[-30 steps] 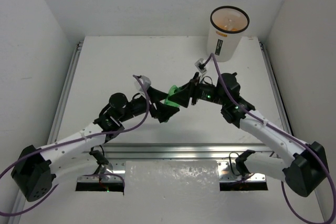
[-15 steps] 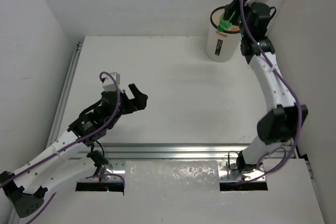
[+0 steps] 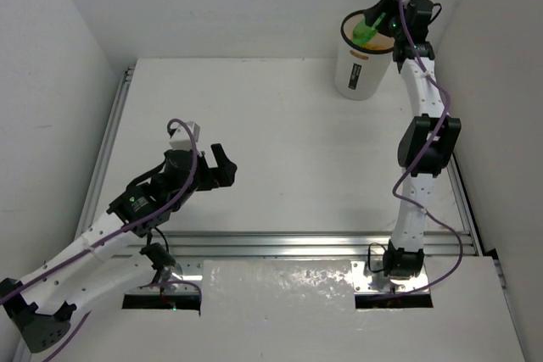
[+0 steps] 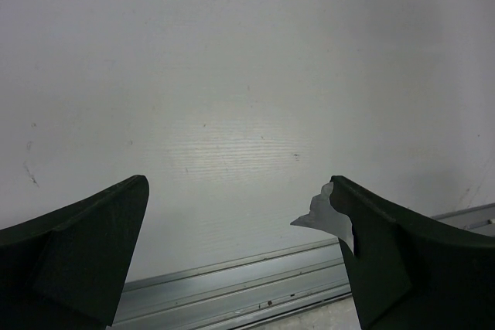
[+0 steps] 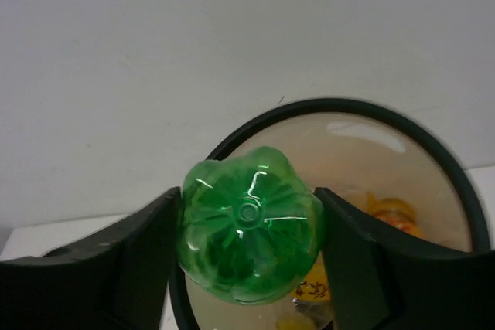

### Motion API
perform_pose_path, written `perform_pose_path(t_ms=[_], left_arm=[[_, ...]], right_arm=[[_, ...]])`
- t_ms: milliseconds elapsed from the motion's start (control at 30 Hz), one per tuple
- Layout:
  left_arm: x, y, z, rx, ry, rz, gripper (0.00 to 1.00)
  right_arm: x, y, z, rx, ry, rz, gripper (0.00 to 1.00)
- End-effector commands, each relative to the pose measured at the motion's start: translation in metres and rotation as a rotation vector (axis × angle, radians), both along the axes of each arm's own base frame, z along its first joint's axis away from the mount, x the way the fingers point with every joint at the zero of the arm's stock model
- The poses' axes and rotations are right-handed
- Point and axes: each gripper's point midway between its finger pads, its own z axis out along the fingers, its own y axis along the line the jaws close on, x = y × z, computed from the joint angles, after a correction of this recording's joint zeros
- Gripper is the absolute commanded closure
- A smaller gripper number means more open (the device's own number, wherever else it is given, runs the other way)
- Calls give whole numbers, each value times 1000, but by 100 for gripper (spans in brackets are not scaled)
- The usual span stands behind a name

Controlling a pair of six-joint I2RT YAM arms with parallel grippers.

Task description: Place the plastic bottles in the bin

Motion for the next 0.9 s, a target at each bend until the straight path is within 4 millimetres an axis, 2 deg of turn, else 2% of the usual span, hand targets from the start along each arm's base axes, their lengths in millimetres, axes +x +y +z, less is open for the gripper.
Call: perform_pose_path(t_ms=[0, 33, 67, 200, 333, 367, 433, 467, 500, 533, 567, 667, 700, 733, 767, 800, 833, 867], left_arm=[[2, -7, 21, -30, -51, -41, 0], [1, -8, 21, -31, -49, -48, 0], [1, -9, 21, -34, -51, -53, 0], [1, -9, 21, -33, -50, -56, 0], [1, -1, 24, -16, -48, -18, 0], [1, 2, 25, -13, -47, -4, 0], [2, 1, 29, -27, -57, 3, 0], [4, 0, 32, -38, -66, 3, 0], [4, -3, 34, -49, -72, -5, 0], [4, -9, 35, -62, -69, -26, 0], [7, -13, 39, -82, -82, -35, 0], [12, -19, 42, -103, -86, -33, 0], [13, -19, 43, -110, -84, -25, 0], [16, -20, 48, -113, -88, -16, 0], [16, -20, 50, -116, -81, -11, 0], [18, -18, 61, -122, -96, 5, 0], [18, -16, 58, -100, -73, 20, 0], [20, -13, 60, -92, -66, 36, 0]], right_arm=[[4, 23, 27, 34, -89, 111, 26], [6, 22, 28, 43, -87, 105, 19], [8, 16, 23, 58, -75, 90, 2], [3, 1, 14, 71, -18, 60, 1], [-15, -15, 41, -4, -34, -26, 1], [-22, -24, 58, -21, -52, -76, 1], [-32, -30, 69, -40, -46, -113, 1], [-42, -33, 85, -46, -61, -133, 1], [-47, -29, 94, -45, -75, -122, 1], [-52, -24, 94, -35, -71, -107, 1], [-63, -15, 115, -34, -109, -83, 1], [-77, 5, 132, -49, -119, -21, 1], [-93, 18, 137, -76, -95, 39, 1], [-102, 27, 126, -93, -53, 71, 1], [-118, 49, 112, -117, 13, 120, 1], [-152, 55, 138, -185, -27, 121, 1], [-169, 90, 87, -222, 83, 191, 1], [-188, 100, 77, -270, 100, 204, 1]])
